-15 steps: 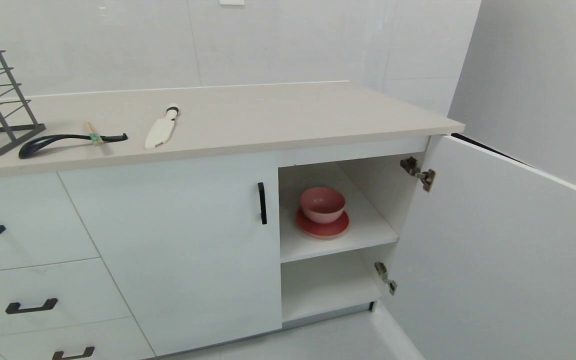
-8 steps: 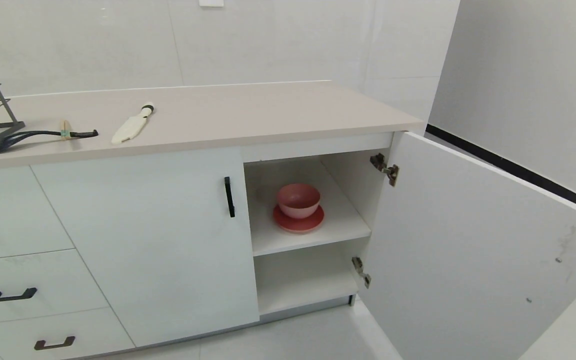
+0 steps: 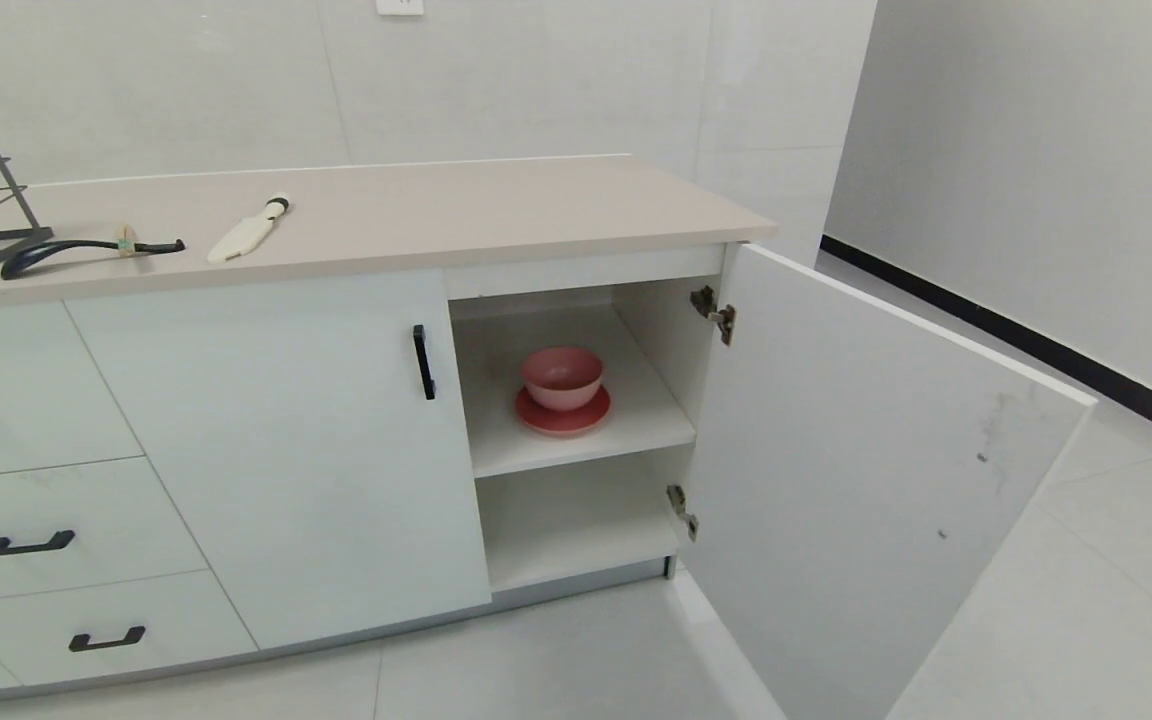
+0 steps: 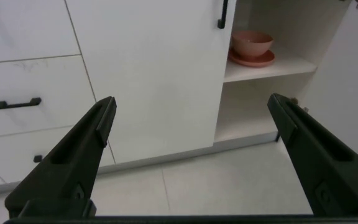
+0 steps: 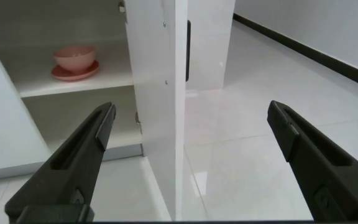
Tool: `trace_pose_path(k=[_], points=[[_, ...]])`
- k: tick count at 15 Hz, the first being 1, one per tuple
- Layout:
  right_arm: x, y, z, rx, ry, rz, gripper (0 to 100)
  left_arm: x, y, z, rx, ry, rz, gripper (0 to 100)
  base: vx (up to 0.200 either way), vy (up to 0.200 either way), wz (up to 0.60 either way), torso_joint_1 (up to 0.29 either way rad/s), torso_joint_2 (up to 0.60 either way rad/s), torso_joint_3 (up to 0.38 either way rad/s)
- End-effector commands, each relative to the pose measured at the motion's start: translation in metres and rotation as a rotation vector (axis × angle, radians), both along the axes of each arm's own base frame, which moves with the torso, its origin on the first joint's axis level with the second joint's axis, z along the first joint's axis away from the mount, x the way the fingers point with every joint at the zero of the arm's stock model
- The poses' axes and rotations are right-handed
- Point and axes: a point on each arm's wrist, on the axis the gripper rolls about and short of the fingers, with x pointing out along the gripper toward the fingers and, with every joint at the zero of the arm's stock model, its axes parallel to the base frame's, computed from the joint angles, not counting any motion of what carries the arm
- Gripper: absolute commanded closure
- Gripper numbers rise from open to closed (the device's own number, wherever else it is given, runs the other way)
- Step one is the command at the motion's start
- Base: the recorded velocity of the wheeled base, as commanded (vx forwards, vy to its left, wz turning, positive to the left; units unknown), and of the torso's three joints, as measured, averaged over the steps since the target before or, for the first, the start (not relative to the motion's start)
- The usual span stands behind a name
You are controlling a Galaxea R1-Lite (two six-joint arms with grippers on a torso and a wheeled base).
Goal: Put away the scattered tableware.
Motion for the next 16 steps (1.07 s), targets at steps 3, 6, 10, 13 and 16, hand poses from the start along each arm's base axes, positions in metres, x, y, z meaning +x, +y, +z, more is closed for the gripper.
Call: trace_pose_path(k=[3, 6, 10, 13, 16], points=[[0.0, 0.0, 0.0, 0.0, 0.002, 0.0, 0, 0.0, 0.0, 0.0, 0.0, 0.0, 0.0, 0, 0.0, -0.133, 0.0, -0.005, 0.0, 0.003], [0.0, 0.0, 0.0, -0.009, 0.001, 0.002, 0, 0.0, 0.0, 0.0, 0.0, 0.0, 0.0, 0, 0.0, 0.0, 0.0, 0.0, 0.0, 0.0], [0.0, 0.001, 0.001, -0.06, -0.005, 0.046, 100, 0.0, 0.0, 0.0, -0.002, 0.0, 0.0, 0, 0.0, 0.0, 0.0, 0.0, 0.0, 0.0], [0.0, 0.001, 0.001, -0.06, -0.01, 0.044, 100, 0.0, 0.0, 0.0, 0.0, 0.0, 0.0, 0, 0.0, 0.0, 0.0, 0.0, 0.0, 0.0], [-0.021, 0.0, 0.159, -0.005, -0.4, 0.073, 100, 0.0, 0.0, 0.0, 0.0, 0.0, 0.0, 0, 0.0, -0.133, 0.0, 0.003, 0.0, 0.0]])
